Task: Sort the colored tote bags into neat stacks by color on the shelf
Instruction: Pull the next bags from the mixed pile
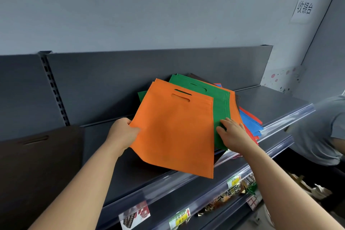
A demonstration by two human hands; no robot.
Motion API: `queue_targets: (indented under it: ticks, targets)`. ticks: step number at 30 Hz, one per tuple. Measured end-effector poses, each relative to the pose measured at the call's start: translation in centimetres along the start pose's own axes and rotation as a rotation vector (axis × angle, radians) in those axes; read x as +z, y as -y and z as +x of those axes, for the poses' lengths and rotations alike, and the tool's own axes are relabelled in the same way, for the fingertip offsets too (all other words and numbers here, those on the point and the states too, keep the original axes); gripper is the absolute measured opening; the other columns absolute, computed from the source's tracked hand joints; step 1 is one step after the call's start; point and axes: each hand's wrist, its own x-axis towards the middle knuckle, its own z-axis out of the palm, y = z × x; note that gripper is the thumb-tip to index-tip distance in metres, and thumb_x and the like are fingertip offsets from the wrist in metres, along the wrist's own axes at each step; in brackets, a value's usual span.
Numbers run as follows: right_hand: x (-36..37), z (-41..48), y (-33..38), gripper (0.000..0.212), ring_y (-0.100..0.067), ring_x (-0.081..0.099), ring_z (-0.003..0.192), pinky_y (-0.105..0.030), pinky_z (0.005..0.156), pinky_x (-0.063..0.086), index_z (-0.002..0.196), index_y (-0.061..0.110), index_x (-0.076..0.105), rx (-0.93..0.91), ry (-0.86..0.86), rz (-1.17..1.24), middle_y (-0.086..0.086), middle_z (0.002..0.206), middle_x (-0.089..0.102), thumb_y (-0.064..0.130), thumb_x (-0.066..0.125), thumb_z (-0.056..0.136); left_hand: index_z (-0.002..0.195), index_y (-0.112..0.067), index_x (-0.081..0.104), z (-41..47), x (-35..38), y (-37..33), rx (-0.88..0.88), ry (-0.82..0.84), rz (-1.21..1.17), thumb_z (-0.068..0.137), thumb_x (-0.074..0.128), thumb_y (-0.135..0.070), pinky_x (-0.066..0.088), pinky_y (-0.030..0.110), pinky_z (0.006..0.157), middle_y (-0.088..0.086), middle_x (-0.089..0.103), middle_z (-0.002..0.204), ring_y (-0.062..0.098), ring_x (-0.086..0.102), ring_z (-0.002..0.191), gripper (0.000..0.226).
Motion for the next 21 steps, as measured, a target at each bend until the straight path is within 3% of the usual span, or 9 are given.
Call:
queue_targets:
  ticks: [4, 6, 9, 13, 17, 21]
  targets:
    - [0.3, -2.0, 1.5, 0.035, -0.025, 0.052, 0.107, -0.036, 0.094, 0.040, 0.119, 0.004, 0.059, 0.017, -0.199, 0.138, -0.006, 0.113, 0.058, 0.025, 0.051, 0.092, 0.104, -0.016, 0.050, -0.8, -0.6, 0.5, 0.006, -0.021, -0.122, 0.091, 0.048, -0.009, 0.046, 0.032, 0.066, 0.003, 0.059, 0.093, 0.020, 0.056, 0.081, 0.015]
    - [0.7, -3.3, 2.9, 0.038, -0.023, 0.056, 0.107, -0.032, 0.089, 0.044, 0.122, 0.007, 0.060, 0.020, -0.268, 0.222, -0.005, 0.118, 0.062, 0.027, 0.057, 0.090, 0.104, -0.019, 0.052, -1.4, -1.6, 0.9, 0.021, -0.082, -0.202, 0.092, 0.045, -0.005, 0.048, 0.035, 0.071, 0.000, 0.059, 0.093, 0.019, 0.056, 0.082, 0.020]
    - [1.7, -4.9, 5.7, 0.034, -0.020, 0.062, 0.096, -0.032, 0.082, 0.049, 0.112, 0.012, 0.066, -0.014, -0.199, 0.353, -0.002, 0.104, 0.068, 0.034, 0.060, 0.087, 0.093, -0.018, 0.058, -2.9, -3.4, 2.2, 0.008, -0.130, -0.275, 0.090, 0.043, -0.002, 0.051, 0.042, 0.078, 0.009, 0.064, 0.098, 0.030, 0.060, 0.092, 0.023]
    - [3.6, -6.0, 9.7, 0.038, -0.016, 0.061, 0.082, -0.025, 0.060, 0.043, 0.116, 0.011, 0.063, -0.038, -0.075, 0.486, 0.000, 0.096, 0.065, 0.034, 0.063, 0.086, 0.086, -0.024, 0.057, -5.5, -6.1, 4.9, -0.026, -0.218, -0.317, 0.091, 0.043, -0.002, 0.048, 0.037, 0.074, 0.010, 0.064, 0.099, 0.027, 0.059, 0.089, 0.027]
    - [5.7, -7.2, 13.2, 0.040, -0.016, 0.059, 0.085, -0.025, 0.064, 0.044, 0.124, 0.011, 0.058, -0.093, -0.044, 0.519, 0.000, 0.099, 0.065, 0.024, 0.063, 0.087, 0.084, -0.019, 0.055, -7.6, -8.9, 7.8, -0.042, -0.315, -0.258, 0.092, 0.044, -0.005, 0.044, 0.031, 0.063, 0.011, 0.063, 0.094, 0.021, 0.055, 0.077, 0.019]
    - [8.0, -8.2, 16.2, 0.038, -0.019, 0.057, 0.086, -0.028, 0.071, 0.044, 0.125, 0.013, 0.057, -0.173, 0.000, 0.435, 0.000, 0.095, 0.062, 0.019, 0.061, 0.087, 0.084, -0.024, 0.051, -9.6, -11.3, 10.6, -0.028, -0.399, -0.103, 0.093, 0.049, -0.011, 0.041, 0.029, 0.056, 0.000, 0.058, 0.084, 0.013, 0.051, 0.067, 0.015]
